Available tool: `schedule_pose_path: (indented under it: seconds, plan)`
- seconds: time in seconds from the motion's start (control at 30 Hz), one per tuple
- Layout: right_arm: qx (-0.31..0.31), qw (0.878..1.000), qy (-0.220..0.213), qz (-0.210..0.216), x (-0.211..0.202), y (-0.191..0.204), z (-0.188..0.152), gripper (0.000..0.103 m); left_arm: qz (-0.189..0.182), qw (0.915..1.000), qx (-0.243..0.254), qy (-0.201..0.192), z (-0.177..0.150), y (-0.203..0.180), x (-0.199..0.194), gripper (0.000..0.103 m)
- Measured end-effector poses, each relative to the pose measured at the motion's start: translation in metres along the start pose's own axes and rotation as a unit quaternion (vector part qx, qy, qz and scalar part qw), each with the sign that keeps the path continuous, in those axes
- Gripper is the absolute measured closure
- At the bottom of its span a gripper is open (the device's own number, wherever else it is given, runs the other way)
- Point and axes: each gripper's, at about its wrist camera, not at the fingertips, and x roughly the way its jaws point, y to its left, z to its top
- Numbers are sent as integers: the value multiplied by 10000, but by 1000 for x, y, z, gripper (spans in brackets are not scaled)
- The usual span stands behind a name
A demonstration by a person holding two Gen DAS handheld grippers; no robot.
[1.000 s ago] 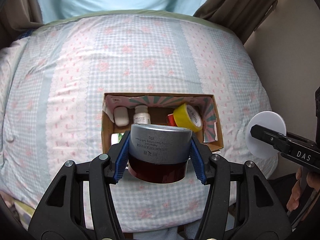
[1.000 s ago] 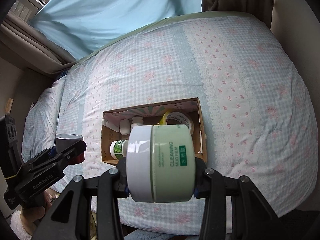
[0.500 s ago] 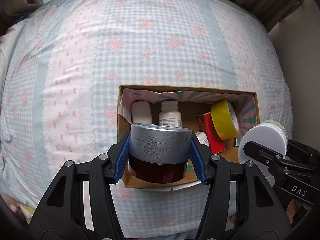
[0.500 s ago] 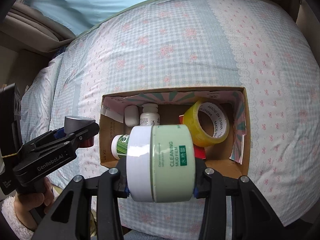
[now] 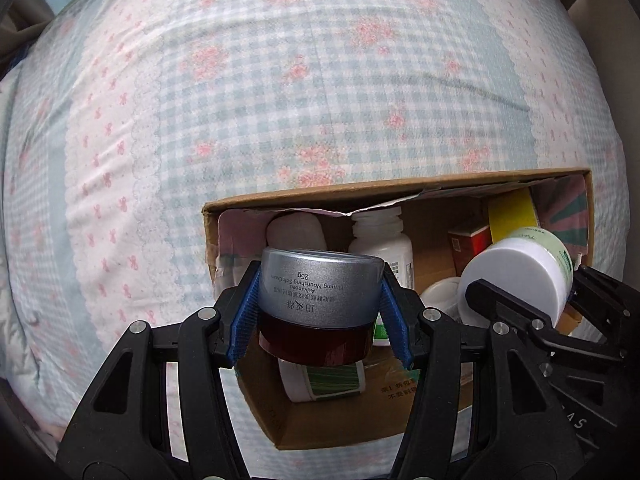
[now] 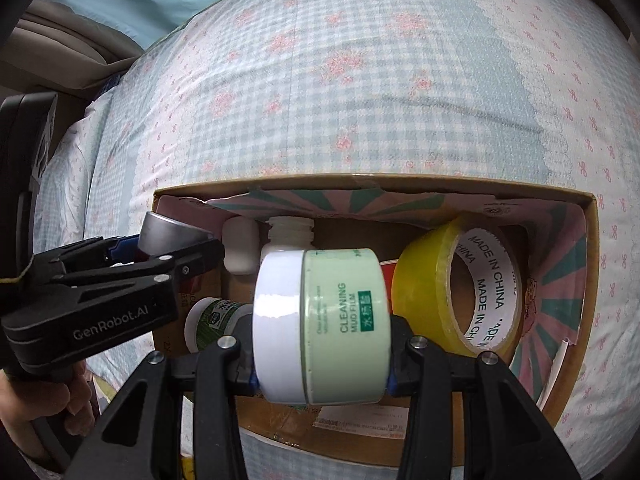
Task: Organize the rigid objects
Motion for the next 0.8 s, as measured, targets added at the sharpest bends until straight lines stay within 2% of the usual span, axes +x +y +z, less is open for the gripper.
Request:
schedule_pose_path:
  seconds: [0.1,0.2,0.27,0.37,0.4,0.43,0.47,0.5,0.53,0.57,0.7,0.8]
  plan:
    - [242,9996,92,121,6,-13,5,63,165,9994,293,46,-3,-4,6,51]
    - [225,9994,200,167,10,-17,10,63,163,9990,404,75,-5,-7,10,51]
    - [165,9994,255,182,11,-15,14,63,201,9988,454,-22,-7,-8,8,51]
    - [156,9992,347,144,14,-11,20,63,467,9963,664,-273,-11,-16,0,48]
    - [175,9992,351,119,14,-10,22,57,444,9957,742,-330,-12,-19,-4,29]
    - [210,9992,319,83,13,-10,23,54,376,9953,802,-381,-13,-20,-8,0]
    - [263,9993,240,105,10,-10,23,43,309,9949,843,-461,-15,-21,-12,0]
    - [306,9991,196,209,7,-10,23,25,276,9945,878,-501,-17,-22,-14,0]
    - [325,9989,198,262,5,-9,23,14,261,9943,908,-501,-18,-23,-16,0]
    - [305,9993,173,161,1,-7,22,0,246,9942,917,-507,-20,-22,-18,0]
    - [57,9986,298,-436,-6,-2,16,0,169,9946,840,-580,-31,-18,-27,0]
    - [175,9982,220,-538,-16,-4,8,0,122,9943,802,-685,-39,-20,-39,0]
